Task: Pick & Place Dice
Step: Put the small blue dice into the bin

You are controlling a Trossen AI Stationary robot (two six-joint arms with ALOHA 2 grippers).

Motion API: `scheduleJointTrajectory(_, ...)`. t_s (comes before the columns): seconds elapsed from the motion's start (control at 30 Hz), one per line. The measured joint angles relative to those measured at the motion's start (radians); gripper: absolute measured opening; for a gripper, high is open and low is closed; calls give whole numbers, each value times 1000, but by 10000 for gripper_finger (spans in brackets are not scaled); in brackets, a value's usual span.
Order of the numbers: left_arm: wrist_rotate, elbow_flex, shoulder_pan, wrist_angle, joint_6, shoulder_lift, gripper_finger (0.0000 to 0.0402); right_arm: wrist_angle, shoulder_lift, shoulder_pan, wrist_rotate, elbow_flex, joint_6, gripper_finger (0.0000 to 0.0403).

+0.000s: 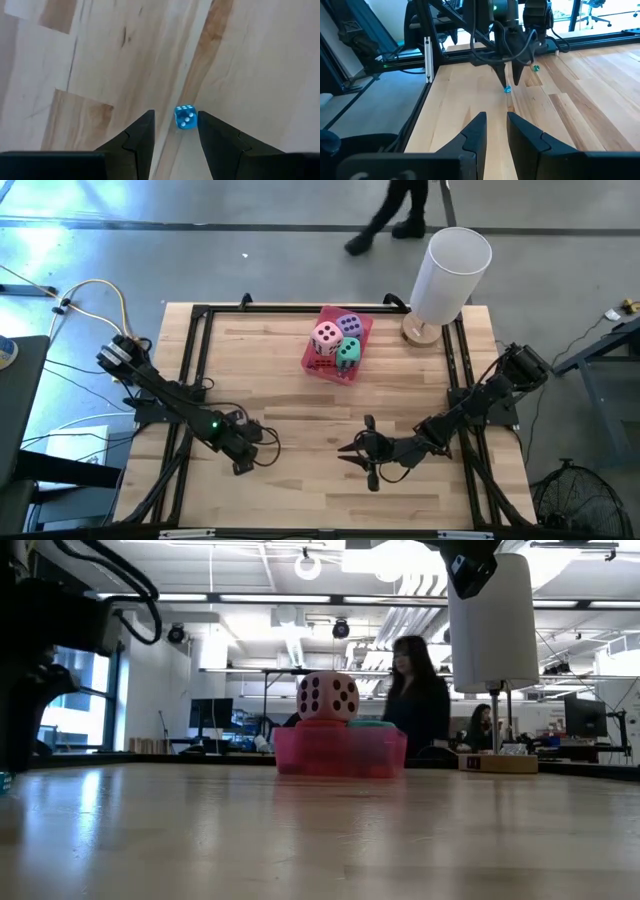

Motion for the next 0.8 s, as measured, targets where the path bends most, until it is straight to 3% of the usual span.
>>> scheduleJointTrajectory(0.63, 30, 3, 0, 35, 66, 74, 142, -5, 0, 0, 0, 0, 2, 65)
scheduleJointTrajectory(0.8, 31, 2, 1, 36, 69, 75, 121, -8, 0, 0, 0, 0, 19, 65)
